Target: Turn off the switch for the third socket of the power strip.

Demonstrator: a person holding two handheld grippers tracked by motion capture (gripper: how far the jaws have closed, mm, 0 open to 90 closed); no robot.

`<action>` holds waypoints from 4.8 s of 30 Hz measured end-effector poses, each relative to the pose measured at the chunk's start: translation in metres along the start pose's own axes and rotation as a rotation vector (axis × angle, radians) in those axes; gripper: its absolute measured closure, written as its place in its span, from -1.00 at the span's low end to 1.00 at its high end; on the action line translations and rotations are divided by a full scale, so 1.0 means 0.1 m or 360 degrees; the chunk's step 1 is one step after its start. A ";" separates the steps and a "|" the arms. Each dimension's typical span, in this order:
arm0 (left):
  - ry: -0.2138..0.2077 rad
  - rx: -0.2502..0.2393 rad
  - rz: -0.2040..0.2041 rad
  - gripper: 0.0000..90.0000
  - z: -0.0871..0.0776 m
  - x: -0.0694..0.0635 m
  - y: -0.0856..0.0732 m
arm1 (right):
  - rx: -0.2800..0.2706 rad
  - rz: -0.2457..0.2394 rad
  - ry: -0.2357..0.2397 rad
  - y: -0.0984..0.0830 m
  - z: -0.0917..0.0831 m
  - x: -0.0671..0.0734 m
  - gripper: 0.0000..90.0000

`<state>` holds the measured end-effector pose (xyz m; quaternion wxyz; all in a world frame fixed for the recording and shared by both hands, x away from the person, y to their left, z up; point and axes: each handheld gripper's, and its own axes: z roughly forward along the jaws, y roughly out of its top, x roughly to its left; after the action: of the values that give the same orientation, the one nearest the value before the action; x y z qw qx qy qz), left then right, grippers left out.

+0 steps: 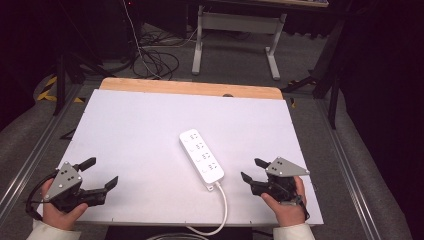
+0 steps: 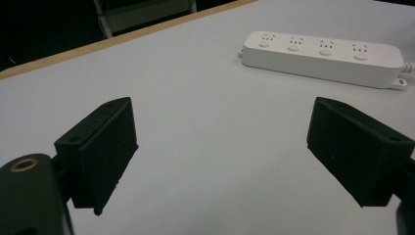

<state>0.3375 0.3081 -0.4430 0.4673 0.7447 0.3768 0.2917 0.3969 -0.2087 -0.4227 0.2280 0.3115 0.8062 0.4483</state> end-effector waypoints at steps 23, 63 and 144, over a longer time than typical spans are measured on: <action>0.0004 0.0008 0.0003 -0.74 0.00 0.00 0.00 | -0.0001 -0.0051 0.0111 0.51 0.25 0.05 -0.20; 0.0004 0.0009 0.0002 -0.74 0.01 0.00 0.00 | 0.0097 -0.0026 0.0333 1.05 0.98 0.16 1.00; 0.0006 0.0046 0.0002 -0.73 0.03 0.00 0.00 | 0.0506 -0.0117 0.0300 0.84 1.96 0.35 1.00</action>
<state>0.3400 0.3069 -0.4444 0.4555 0.7511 0.3814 0.2881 0.5238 -0.0360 -0.4497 0.1157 0.2706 0.8955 0.3339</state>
